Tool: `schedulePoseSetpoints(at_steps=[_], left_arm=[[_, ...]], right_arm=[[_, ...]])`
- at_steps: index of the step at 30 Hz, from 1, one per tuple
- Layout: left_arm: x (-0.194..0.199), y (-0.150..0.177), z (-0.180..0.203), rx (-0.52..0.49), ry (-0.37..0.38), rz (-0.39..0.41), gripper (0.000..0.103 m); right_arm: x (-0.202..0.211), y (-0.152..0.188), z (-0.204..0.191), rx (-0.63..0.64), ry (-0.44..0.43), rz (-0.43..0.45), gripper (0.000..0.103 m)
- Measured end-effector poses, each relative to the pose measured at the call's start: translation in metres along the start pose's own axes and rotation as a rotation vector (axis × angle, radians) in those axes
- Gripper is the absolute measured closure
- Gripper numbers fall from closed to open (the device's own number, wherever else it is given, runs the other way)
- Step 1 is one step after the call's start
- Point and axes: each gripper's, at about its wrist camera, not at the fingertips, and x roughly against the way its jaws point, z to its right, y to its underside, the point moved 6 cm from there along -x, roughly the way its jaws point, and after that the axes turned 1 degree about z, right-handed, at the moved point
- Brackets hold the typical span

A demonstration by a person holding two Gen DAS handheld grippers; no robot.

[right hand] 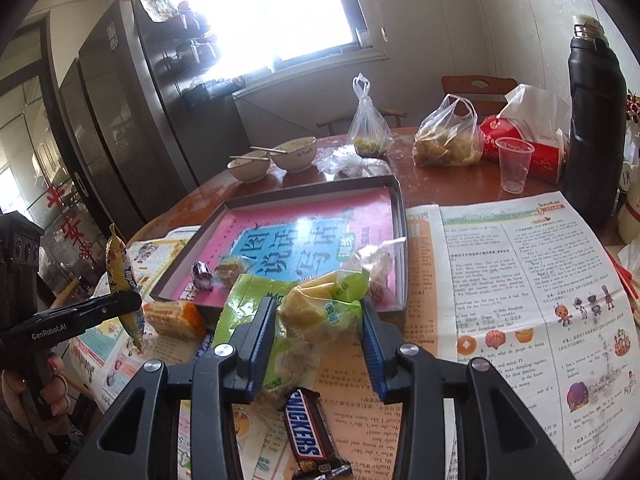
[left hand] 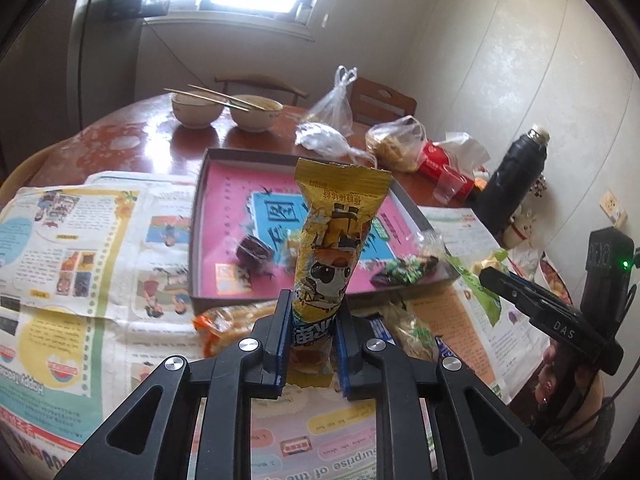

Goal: Organize snacks
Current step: 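Lift both held snacks and carry them over the pink book in the tray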

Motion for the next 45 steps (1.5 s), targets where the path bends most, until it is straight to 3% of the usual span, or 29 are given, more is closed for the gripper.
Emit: schedulePoseSetpoints(at_steps=[18, 45], left_arm=[[-0.021, -0.042, -0.031, 0.042, -0.065, 0.06, 0.084], [-0.074, -0.026, -0.052, 0.047, -0.126, -0.047, 0.084]], right_arm=[[-0.026, -0.036, -0.026, 0.006, -0.022, 0.053, 0.062], [-0.073, -0.043, -0.037, -0.014, -0.01, 0.009, 0.062]])
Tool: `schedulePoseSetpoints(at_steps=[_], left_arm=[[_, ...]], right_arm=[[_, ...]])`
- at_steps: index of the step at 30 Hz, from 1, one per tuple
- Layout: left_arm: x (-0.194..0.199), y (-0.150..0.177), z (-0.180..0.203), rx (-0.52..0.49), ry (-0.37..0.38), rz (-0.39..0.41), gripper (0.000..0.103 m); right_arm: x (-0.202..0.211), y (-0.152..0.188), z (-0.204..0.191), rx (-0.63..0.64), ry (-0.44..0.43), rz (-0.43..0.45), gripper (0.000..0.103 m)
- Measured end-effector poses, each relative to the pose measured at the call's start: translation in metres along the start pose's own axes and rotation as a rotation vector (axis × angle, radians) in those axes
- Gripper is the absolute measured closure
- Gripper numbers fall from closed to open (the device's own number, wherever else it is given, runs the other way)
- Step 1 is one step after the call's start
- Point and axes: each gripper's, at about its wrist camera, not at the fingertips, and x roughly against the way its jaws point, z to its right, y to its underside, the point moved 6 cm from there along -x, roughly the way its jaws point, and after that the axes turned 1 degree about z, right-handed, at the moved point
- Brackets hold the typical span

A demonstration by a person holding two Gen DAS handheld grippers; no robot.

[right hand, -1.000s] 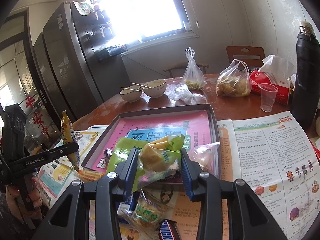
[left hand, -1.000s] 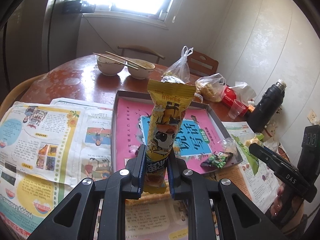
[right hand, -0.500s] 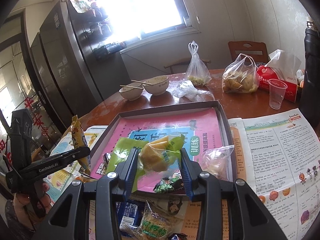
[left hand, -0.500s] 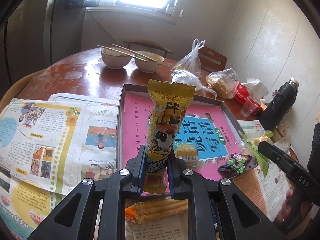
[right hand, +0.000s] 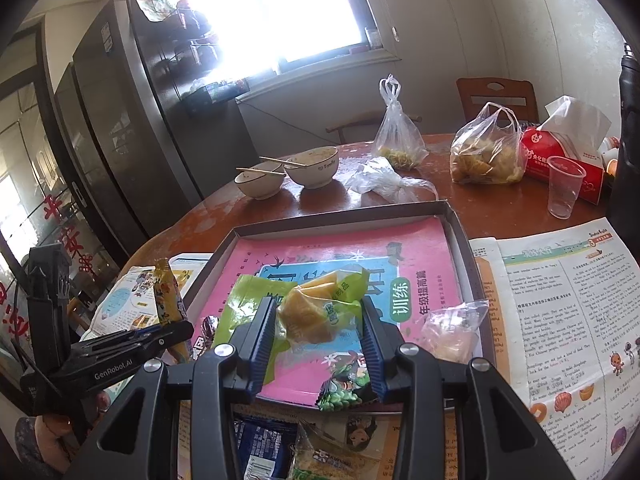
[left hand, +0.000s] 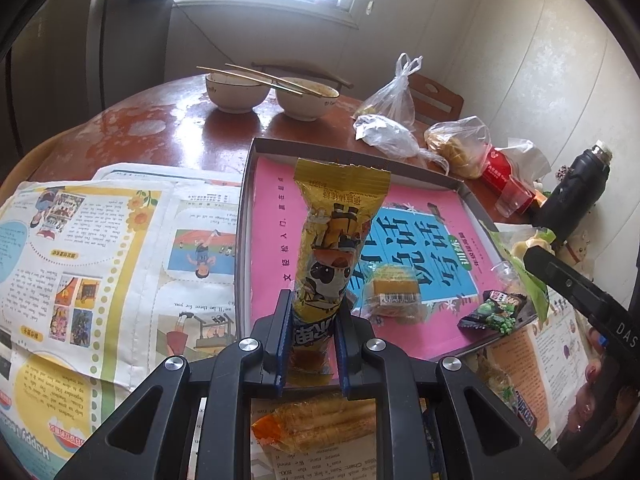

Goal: Organize snacks
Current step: 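Lift both held snacks and carry them over the pink book in the tray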

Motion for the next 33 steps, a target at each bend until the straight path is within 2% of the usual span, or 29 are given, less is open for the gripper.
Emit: schedulePoseSetpoints(at_steps=[9, 21, 33], left_arm=[[-0.007, 0.004, 0.001, -0.009, -0.01, -0.013, 0.084], [-0.011, 0.005, 0.005, -0.009, 0.008, -0.021, 0.084], [-0.013, 0.008, 0.006, -0.013, 0.013, -0.029, 0.081]], right_arm=[[-0.012, 0.008, -0.001, 0.016, 0.032, -0.026, 0.062], [-0.022, 0.016, -0.008, 0.091, 0.12, -0.036, 0.062], [-0.035, 0.025, -0.011, 0.113, 0.118, -0.086, 0.062]])
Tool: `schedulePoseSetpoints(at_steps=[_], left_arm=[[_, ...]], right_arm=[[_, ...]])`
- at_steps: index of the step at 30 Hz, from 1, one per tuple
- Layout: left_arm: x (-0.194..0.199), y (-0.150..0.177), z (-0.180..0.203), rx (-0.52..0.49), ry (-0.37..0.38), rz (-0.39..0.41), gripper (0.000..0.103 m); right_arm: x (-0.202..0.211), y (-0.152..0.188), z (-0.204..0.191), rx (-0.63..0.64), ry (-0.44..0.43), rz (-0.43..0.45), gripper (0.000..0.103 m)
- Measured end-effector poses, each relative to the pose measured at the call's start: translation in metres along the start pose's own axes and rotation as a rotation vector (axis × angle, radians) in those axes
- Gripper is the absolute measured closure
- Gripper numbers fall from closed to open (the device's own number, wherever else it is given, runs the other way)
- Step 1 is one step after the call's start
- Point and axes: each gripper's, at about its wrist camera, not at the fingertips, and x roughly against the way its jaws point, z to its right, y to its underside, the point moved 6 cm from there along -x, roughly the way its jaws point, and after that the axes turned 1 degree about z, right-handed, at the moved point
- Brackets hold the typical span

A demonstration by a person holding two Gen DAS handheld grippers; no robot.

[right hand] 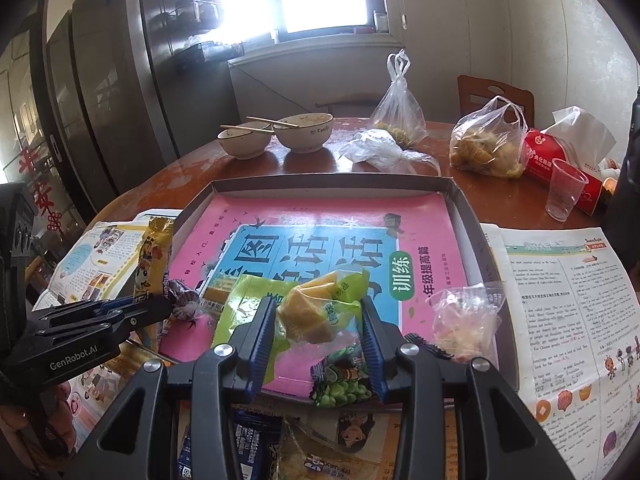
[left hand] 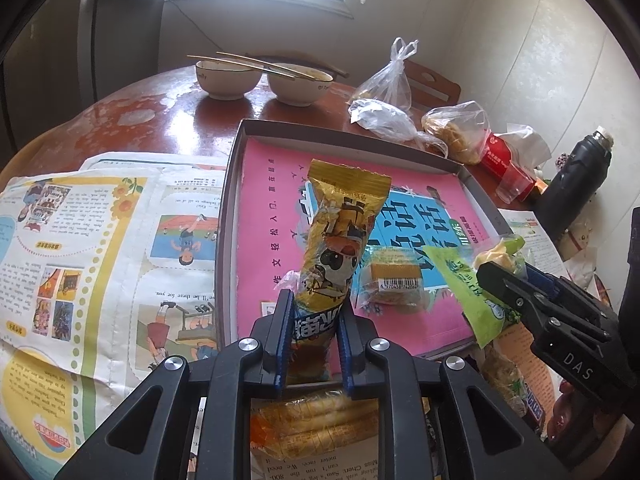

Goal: Organize snacks
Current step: 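Lift both held snacks and carry them over the pink book in the tray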

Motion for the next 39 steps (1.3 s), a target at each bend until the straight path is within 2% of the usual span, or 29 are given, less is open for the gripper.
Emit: schedulePoseSetpoints(at_steps=[19, 25, 39], left_arm=[[-0.001, 0.0, 0.002, -0.003, -0.002, -0.001, 0.081], [-0.001, 0.001, 0.002, -0.002, -0.004, -0.004, 0.081], [-0.001, 0.002, 0.001, -0.008, -0.013, -0.009, 0.081]], right_arm=[[-0.018, 0.005, -0.003, 0.012, 0.017, -0.038, 0.061], [-0.019, 0.005, -0.005, 0.049, 0.073, -0.036, 0.059], [-0.013, 0.005, -0.005, 0.035, 0.034, -0.038, 0.056]])
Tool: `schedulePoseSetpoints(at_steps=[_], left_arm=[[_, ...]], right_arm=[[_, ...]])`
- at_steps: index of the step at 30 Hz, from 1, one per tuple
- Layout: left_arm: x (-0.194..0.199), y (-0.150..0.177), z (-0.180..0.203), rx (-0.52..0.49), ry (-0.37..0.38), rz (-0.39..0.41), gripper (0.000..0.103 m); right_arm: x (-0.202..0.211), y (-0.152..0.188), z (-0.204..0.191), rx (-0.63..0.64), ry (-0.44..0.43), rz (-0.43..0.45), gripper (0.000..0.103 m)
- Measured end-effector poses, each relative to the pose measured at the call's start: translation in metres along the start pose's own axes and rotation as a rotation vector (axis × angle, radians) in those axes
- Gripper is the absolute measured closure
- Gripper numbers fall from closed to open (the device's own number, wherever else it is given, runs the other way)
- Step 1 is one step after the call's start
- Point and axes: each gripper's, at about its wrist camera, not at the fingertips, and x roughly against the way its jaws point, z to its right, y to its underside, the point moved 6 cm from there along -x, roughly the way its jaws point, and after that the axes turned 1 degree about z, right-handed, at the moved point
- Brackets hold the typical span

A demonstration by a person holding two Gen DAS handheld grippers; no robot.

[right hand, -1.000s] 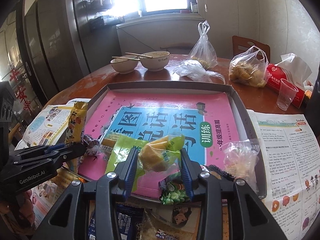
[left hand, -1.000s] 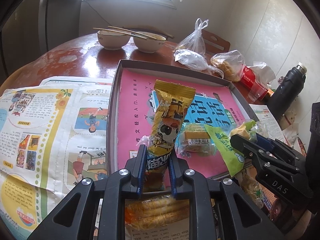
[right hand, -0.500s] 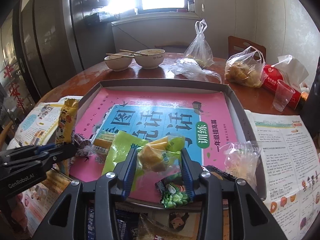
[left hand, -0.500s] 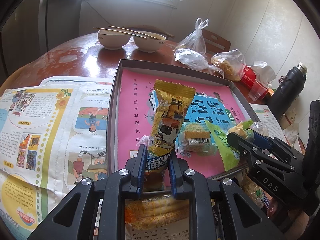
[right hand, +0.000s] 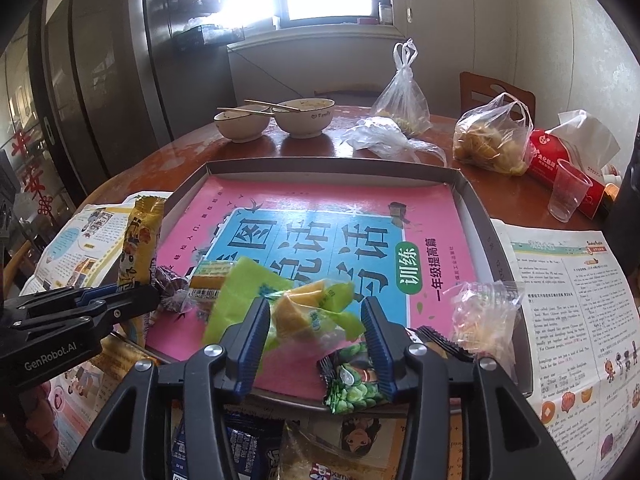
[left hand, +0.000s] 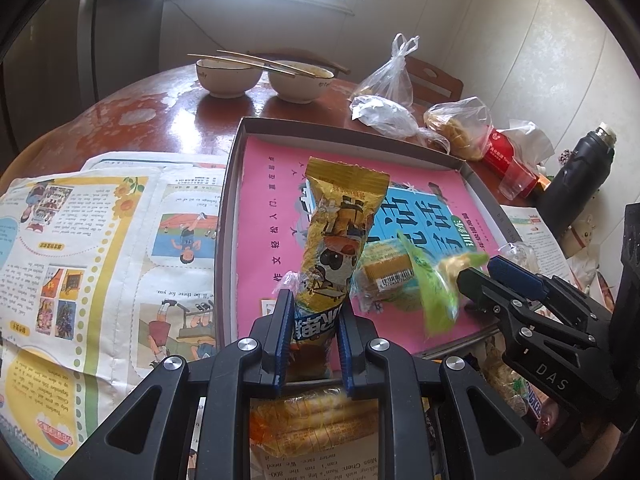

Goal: Organize snacks
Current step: 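Lift both held snacks and carry them over the pink book in the tray, then open the right gripper releasing the green bag into the tray while the left releases the yellow packet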

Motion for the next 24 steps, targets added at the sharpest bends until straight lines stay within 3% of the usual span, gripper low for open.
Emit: schedulePoseSetpoints(at_steps=[15, 24], left_arm=[[0.006, 0.002, 0.001, 0.001, 0.0, -0.006, 0.081], [0.009, 0.002, 0.004, 0.001, 0.011, -0.011, 0.072]], right_arm=[[0.009, 0.004, -0.003, -0.007, -0.054, -0.002, 0.055], [0.012, 0.004, -0.003, -0.014, -0.062, 0.001, 0.054]])
